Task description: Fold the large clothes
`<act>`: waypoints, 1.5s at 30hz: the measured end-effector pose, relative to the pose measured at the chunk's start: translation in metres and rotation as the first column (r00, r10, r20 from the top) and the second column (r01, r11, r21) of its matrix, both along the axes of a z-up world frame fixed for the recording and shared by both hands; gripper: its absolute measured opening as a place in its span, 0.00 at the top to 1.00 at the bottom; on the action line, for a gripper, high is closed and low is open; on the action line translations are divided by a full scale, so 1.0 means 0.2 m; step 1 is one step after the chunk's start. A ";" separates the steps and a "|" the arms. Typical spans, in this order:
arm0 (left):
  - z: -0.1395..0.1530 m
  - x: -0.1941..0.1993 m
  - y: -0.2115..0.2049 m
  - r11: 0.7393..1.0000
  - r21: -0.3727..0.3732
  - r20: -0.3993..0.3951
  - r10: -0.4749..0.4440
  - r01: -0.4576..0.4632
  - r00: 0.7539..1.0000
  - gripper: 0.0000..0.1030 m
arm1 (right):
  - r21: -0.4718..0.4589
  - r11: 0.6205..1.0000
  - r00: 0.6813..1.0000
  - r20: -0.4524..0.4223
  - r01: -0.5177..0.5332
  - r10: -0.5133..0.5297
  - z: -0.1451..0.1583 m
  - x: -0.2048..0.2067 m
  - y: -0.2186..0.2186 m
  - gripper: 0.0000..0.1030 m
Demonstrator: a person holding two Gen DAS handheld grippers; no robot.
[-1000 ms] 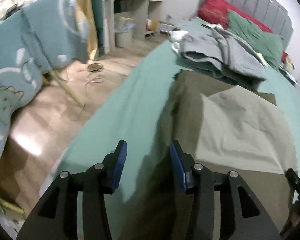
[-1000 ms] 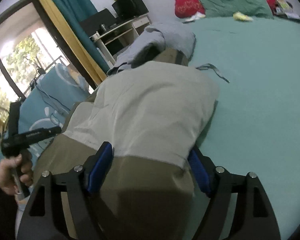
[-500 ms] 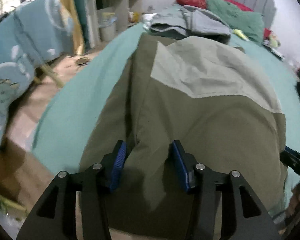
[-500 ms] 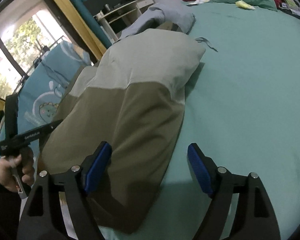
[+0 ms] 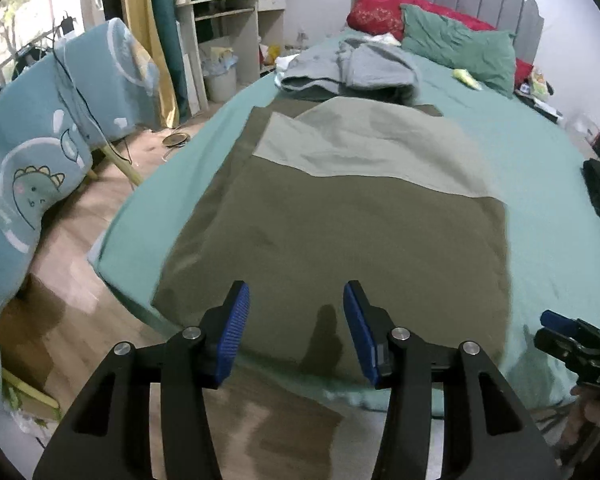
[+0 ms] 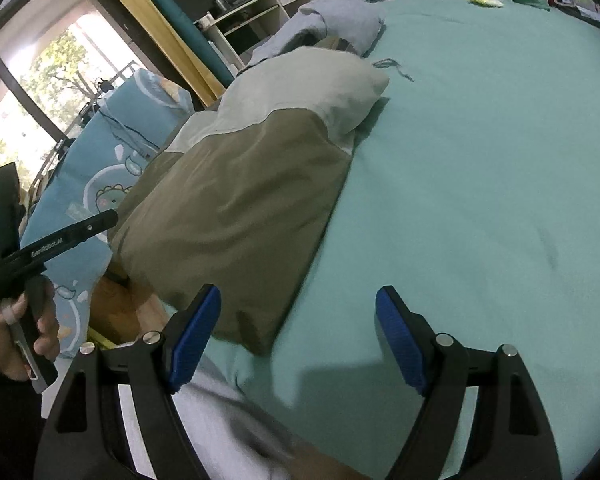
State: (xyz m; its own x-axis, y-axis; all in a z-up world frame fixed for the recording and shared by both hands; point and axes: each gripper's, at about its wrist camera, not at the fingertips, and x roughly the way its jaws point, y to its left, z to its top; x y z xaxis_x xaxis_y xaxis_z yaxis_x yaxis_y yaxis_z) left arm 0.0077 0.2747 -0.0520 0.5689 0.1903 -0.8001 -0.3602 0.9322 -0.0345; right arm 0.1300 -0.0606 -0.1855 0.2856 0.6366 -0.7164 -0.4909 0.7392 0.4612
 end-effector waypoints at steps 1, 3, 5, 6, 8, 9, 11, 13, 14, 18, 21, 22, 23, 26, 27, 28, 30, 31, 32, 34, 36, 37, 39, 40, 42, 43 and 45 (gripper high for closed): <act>0.01 -0.02 -0.04 1.000 -0.010 0.008 -0.005 0.005 1.000 0.51 | 0.005 1.000 1.000 -0.001 0.006 -0.006 0.01 -0.01 -0.03 0.22; 0.02 -0.04 -0.12 0.999 -0.024 0.021 -0.024 0.024 1.000 0.51 | 0.012 1.000 1.000 0.001 0.019 -0.019 0.03 -0.02 -0.09 0.22; 0.04 -0.05 -0.21 0.999 -0.020 0.033 -0.041 0.042 0.999 0.51 | 0.013 1.000 1.000 0.005 0.025 -0.025 0.04 -0.03 -0.14 0.22; 0.05 -0.05 -0.26 0.998 -0.020 0.042 -0.051 0.052 0.998 0.51 | 0.012 1.000 1.000 0.009 0.029 -0.029 0.05 -0.04 -0.17 0.22; 0.06 -0.05 -0.34 0.997 -0.029 0.060 -0.063 0.065 0.996 0.51 | 0.008 0.999 0.999 0.017 0.042 -0.042 0.06 -0.05 -0.24 0.22; 0.07 -0.05 -0.38 0.997 -0.035 0.068 -0.068 0.071 0.995 0.51 | 0.008 0.999 0.999 0.019 0.049 -0.049 0.07 -0.06 -0.27 0.22; 0.07 -0.05 -0.45 0.996 -0.045 0.078 -0.073 0.077 0.994 0.51 | 0.005 0.998 0.997 0.023 0.070 -0.070 0.08 -0.08 -0.35 0.22; 0.08 -0.03 -0.53 0.994 -0.064 0.091 -0.086 0.092 0.992 0.51 | 0.004 0.996 0.996 0.026 0.086 -0.086 0.09 -0.09 -0.42 0.22; 0.08 -0.02 -0.58 0.992 -0.068 0.097 -0.096 0.103 0.991 0.51 | 0.003 0.995 0.995 0.032 0.100 -0.100 0.10 -0.09 -0.47 0.22; 0.10 0.00 -0.74 0.987 -0.072 0.109 -0.132 0.141 0.985 0.51 | 0.005 0.990 0.989 0.033 0.143 -0.143 0.13 -0.10 -0.64 0.22; 0.12 0.01 -0.85 0.982 -0.086 0.116 -0.160 0.170 0.980 0.49 | 0.002 0.986 0.986 0.038 0.165 -0.165 0.15 -0.11 -0.75 0.22; 0.13 0.01 -0.89 0.979 -0.088 0.118 -0.171 0.182 0.978 0.49 | -0.002 0.985 0.984 0.044 0.173 -0.173 0.15 -0.11 -0.79 0.22; 0.13 0.02 -0.92 0.978 -0.085 0.118 -0.181 0.192 0.976 0.49 | -0.005 0.983 0.982 0.047 0.185 -0.184 0.16 -0.12 -0.83 0.22; 0.17 0.03 -1.02 0.976 -0.066 0.118 -0.200 0.209 0.973 0.49 | -0.003 0.977 0.976 0.053 0.213 -0.213 0.19 -0.13 -0.94 0.22; 0.18 0.03 -1.06 0.976 -0.064 0.117 -0.201 0.210 0.973 0.48 | -0.003 0.975 0.973 0.060 0.224 -0.224 0.21 -0.13 -0.98 0.22; 0.20 0.03 -1.08 0.976 -0.062 0.116 -0.201 0.209 0.973 0.48 | -0.005 0.972 0.970 0.069 0.235 -0.235 0.23 -0.13 -1.01 0.22; 0.23 0.03 -1.14 0.974 -0.057 0.123 -0.211 0.219 0.970 0.48 | -0.003 0.968 0.964 0.085 0.253 -0.251 0.26 -0.14 -1.08 0.21; 0.25 0.03 -1.16 0.972 -0.057 0.131 -0.219 0.228 0.967 0.48 | -0.004 0.965 0.960 0.097 0.264 -0.262 0.28 -0.15 -1.12 0.20; 0.27 0.03 -1.18 0.970 -0.057 0.139 -0.228 0.238 0.964 0.48 | -0.005 0.962 0.956 0.111 0.273 -0.271 0.30 -0.16 -1.15 0.15; 0.32 0.03 -1.24 0.964 -0.053 0.154 -0.251 0.262 0.956 0.48 | -0.002 0.957 0.947 0.141 0.290 -0.287 0.35 -0.18 -1.21 0.10; 0.38 0.02 -1.30 0.961 -0.034 0.180 -0.265 0.276 0.947 0.48 | 0.000 0.952 0.938 0.167 0.307 -0.303 0.39 -0.19 -1.28 0.07; 0.40 0.02 -1.32 0.960 -0.023 0.188 -0.271 0.280 0.944 0.48 | 0.002 0.948 0.933 0.175 0.318 -0.313 0.42 -0.19 -1.31 0.07; 0.47 0.00 -1.38 0.957 0.014 0.220 -0.285 0.289 0.933 0.48 | 0.012 0.941 0.923 0.192 0.338 -0.334 0.46 -0.19 -1.37 0.07; 0.50 -0.01 -1.41 0.956 0.024 0.234 -0.290 0.293 0.928 0.48 | 0.012 0.938 0.917 0.203 0.348 -0.343 0.49 -0.20 -1.39 0.07; 0.56 -0.03 -1.46 0.952 0.045 0.266 -0.304 0.303 0.915 0.48 | 0.012 0.929 0.903 0.230 0.370 -0.362 0.54 -0.21 -1.44 0.07; 0.58 -0.04 -1.48 0.950 0.056 0.280 -0.310 0.307 0.909 0.48 | 0.011 0.927 0.898 0.242 0.376 -0.367 0.56 -0.22 -1.46 0.07; 0.64 -0.06 -1.53 0.944 0.082 0.307 -0.329 0.320 0.893 0.48 | 0.012 0.921 0.885 0.271 0.390 -0.379 0.62 -0.23 -1.51 0.07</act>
